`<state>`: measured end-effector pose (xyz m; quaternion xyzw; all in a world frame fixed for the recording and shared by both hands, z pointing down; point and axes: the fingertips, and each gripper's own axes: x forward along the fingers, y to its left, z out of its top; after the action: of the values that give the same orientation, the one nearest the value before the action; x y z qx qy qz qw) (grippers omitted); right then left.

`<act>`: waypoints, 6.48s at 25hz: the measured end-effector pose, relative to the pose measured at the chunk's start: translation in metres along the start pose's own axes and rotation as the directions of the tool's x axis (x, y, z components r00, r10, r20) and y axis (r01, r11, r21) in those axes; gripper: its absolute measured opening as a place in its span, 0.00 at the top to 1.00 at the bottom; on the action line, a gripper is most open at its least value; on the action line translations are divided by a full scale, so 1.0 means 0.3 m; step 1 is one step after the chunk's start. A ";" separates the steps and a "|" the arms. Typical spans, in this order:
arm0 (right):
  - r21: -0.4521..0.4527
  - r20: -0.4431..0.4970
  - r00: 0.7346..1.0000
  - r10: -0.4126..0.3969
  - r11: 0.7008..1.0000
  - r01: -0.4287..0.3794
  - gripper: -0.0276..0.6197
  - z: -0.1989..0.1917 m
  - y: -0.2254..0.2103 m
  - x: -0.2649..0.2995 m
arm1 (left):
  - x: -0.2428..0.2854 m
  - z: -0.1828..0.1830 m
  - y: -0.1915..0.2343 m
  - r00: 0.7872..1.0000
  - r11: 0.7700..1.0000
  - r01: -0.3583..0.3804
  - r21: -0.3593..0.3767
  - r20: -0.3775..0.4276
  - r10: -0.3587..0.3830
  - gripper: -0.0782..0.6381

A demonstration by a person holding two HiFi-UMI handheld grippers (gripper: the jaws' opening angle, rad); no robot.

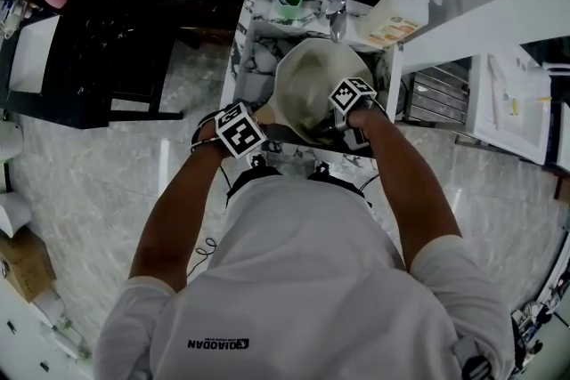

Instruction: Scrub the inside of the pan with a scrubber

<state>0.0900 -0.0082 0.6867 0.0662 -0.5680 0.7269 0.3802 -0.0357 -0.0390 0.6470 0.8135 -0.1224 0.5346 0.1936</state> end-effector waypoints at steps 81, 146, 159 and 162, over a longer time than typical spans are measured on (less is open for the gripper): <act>-0.392 0.579 0.794 -0.184 0.792 0.469 0.86 0.515 0.062 -0.006 | 0.006 -0.006 0.010 1.000 1.000 -0.008 0.007 0.006 0.008 0.63; -0.121 0.248 0.879 -0.407 0.887 0.445 0.86 0.216 -0.210 -0.067 | 0.004 -0.002 0.008 1.000 1.000 -0.005 0.008 0.009 0.005 0.63; -0.097 0.288 0.932 -0.220 0.961 0.257 0.86 0.258 -0.039 0.059 | 0.003 0.003 0.007 1.000 1.000 0.001 0.005 0.007 -0.001 0.63; -0.095 0.294 0.929 -0.224 0.960 0.262 0.86 0.269 -0.017 0.076 | 0.004 0.000 0.009 1.000 1.000 -0.002 0.008 0.009 0.002 0.63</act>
<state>0.0499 -0.0677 0.7307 0.2130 -0.6505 0.6181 0.3866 -0.0362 -0.0414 0.6485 0.8166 -0.1219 0.5314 0.1892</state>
